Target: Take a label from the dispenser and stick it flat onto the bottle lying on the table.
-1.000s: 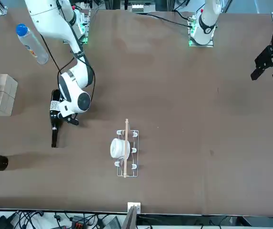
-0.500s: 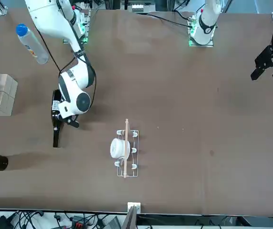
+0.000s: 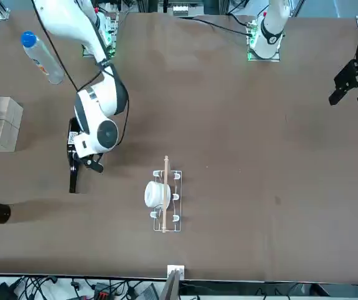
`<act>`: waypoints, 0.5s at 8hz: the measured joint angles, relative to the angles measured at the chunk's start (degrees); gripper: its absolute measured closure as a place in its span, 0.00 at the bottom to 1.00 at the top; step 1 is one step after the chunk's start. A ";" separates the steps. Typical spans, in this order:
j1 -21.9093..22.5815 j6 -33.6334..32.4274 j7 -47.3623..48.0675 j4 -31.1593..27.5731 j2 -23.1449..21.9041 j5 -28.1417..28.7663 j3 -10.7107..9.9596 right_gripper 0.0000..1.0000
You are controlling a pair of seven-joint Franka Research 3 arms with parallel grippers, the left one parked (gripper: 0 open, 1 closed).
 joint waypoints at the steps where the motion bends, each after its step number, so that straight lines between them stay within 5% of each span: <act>1: -0.15 -1.57 -3.65 2.31 -1.15 0.59 -0.30 0.67; 4: -3.85 -4.92 -17.88 7.43 -6.76 5.59 -1.17 0.57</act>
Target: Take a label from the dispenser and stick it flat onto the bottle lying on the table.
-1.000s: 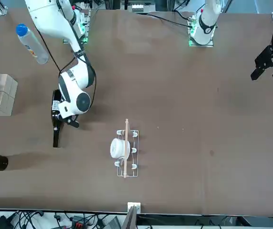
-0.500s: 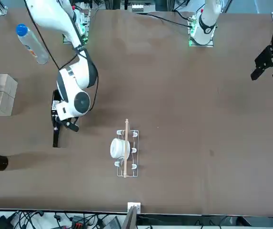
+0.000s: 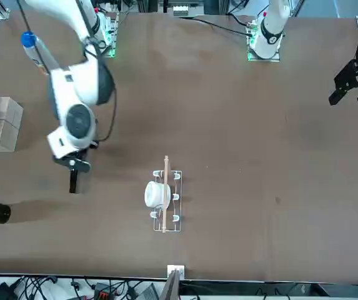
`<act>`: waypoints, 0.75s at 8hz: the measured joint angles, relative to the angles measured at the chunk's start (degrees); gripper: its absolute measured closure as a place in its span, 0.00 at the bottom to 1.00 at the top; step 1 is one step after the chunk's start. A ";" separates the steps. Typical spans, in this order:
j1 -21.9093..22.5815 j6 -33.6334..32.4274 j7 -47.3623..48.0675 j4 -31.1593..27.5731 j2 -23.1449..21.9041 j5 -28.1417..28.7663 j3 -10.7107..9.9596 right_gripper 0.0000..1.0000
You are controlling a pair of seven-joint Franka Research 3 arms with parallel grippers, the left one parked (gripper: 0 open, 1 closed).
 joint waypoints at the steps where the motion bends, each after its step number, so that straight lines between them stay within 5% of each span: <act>1: -1.62 -1.10 -4.34 0.94 -1.50 1.53 -0.03 0.41; 3: -3.41 -1.82 -11.56 1.66 -3.66 4.07 -0.05 0.06; 6: -7.95 -5.16 -21.14 2.22 -8.80 8.93 -0.16 0.00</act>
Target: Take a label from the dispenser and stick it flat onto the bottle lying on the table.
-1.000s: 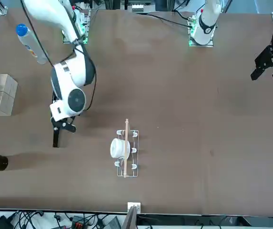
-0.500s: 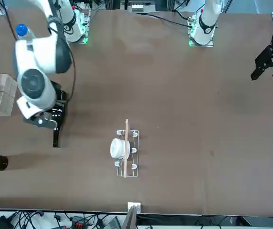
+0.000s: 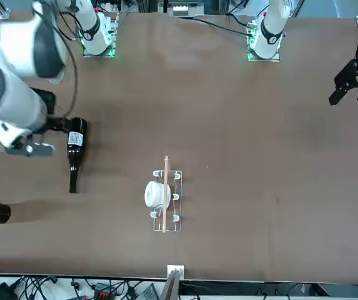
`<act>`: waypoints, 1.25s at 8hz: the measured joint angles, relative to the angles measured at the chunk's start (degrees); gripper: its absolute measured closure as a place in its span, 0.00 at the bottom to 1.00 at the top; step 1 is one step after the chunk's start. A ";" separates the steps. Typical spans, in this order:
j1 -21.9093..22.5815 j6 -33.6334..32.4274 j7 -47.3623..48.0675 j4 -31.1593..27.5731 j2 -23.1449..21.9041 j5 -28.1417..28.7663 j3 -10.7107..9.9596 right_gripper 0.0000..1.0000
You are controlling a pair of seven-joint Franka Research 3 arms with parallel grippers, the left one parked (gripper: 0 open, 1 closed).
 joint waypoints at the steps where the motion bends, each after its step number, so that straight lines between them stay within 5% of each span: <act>1: -0.95 -1.15 -1.07 0.06 -2.12 1.00 -0.05 0.00; 6: -5.62 -5.35 -1.34 -1.70 -14.62 10.34 -0.04 0.00; 10: -5.64 2.17 -1.33 -14.02 -24.80 10.37 1.76 0.00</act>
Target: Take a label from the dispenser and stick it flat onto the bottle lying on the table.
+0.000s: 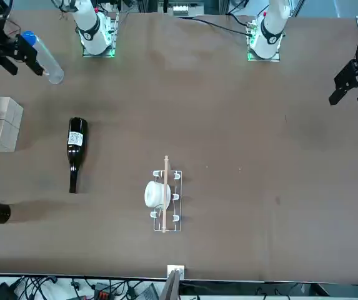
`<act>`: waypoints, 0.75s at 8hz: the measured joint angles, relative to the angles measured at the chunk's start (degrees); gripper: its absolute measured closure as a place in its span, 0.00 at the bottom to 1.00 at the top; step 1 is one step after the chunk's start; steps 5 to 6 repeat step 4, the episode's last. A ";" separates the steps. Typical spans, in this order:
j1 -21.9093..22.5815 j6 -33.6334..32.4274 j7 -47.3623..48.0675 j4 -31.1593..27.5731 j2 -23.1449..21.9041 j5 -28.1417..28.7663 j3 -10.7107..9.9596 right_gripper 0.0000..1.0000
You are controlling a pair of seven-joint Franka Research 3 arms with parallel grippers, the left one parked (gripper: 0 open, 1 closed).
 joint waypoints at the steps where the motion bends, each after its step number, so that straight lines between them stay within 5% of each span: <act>1: 0.00 2.43 0.00 -1.69 -0.82 0.00 0.42 0.00; 6: -0.07 5.28 -0.07 -2.61 0.08 0.00 0.60 0.00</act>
